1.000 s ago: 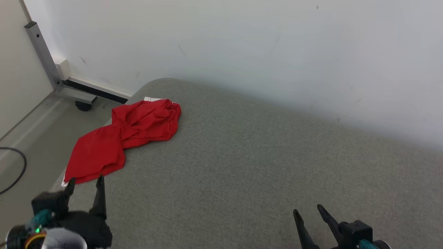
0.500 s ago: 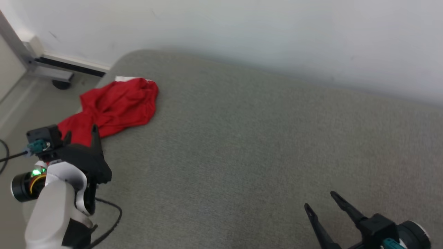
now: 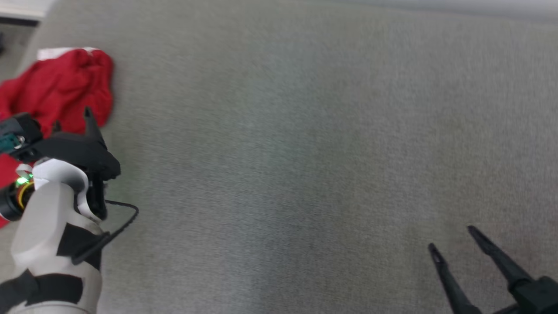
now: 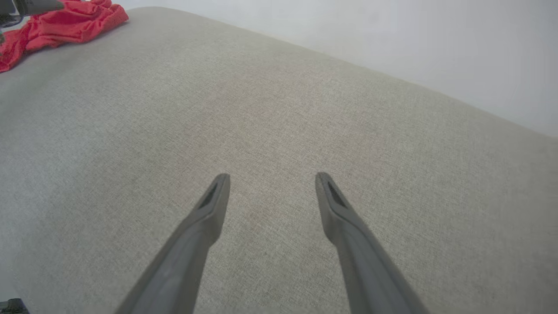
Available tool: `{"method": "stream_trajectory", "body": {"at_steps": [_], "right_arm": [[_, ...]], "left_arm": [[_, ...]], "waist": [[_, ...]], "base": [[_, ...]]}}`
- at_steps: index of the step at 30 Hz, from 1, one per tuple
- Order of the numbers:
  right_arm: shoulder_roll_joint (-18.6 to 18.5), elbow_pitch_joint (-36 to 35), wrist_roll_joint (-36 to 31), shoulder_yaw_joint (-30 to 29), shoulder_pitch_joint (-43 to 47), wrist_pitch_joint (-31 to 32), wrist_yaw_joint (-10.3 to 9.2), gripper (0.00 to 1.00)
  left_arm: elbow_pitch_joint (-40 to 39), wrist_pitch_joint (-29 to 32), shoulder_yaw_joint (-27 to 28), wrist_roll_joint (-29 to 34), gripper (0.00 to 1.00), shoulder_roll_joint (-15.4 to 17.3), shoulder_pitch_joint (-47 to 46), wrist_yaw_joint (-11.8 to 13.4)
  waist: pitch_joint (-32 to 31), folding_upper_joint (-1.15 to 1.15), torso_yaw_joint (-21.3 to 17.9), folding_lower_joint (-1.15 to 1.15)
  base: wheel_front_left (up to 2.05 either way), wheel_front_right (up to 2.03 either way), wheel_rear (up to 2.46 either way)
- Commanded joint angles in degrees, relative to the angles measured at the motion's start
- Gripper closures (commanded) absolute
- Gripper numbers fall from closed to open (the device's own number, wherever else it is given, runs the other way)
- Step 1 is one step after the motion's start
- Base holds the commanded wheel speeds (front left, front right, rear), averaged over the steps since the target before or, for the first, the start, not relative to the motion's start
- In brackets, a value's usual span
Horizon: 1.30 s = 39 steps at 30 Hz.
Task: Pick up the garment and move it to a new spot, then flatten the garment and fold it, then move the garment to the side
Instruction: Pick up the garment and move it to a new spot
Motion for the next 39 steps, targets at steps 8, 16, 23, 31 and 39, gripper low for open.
{"method": "stream_trajectory", "body": {"at_steps": [8, 16, 23, 31, 39], "right_arm": [[0.03, -5.40, -1.15, -3.85, 5.18, -0.01, -0.14, 0.00], [0.05, -7.43, -1.37, -5.56, 7.39, 0.00, -0.14, 0.00], [-0.25, -6.80, -1.06, -4.41, 6.68, -0.26, -0.14, 0.00], [0.00, -0.96, 1.01, 1.43, 1.77, -1.90, -0.14, 0.00], [3.62, 10.15, 3.86, 8.27, -3.93, -6.54, -0.14, 0.00]], "left_arm": [[5.76, -3.29, 2.72, -1.29, 0.00, 3.04, -4.88, 7.08], [10.47, -2.62, 2.90, -1.77, 0.75, 3.48, -5.30, 9.12], [12.70, -3.92, 0.48, -0.52, 1.00, 1.87, -3.77, 7.22], [11.14, -5.78, -1.67, 0.83, 1.00, 5.30, -6.12, 4.09], [7.39, -4.83, -4.04, 2.60, 1.00, 12.18, -6.52, 0.69]], "waist": [[8.77, -0.01, -6.12, -0.02], [10.03, -0.01, -6.37, -0.02], [9.32, -0.01, -4.99, -0.02], [2.34, -0.01, -4.48, -0.02], [-9.34, -0.01, -4.99, -0.02]], "base": [[0.00, 0.00, 0.00], [0.00, 0.00, 0.00], [0.00, 0.00, 0.00], [0.00, 0.00, 0.00], [0.00, 0.00, 0.00]]}}
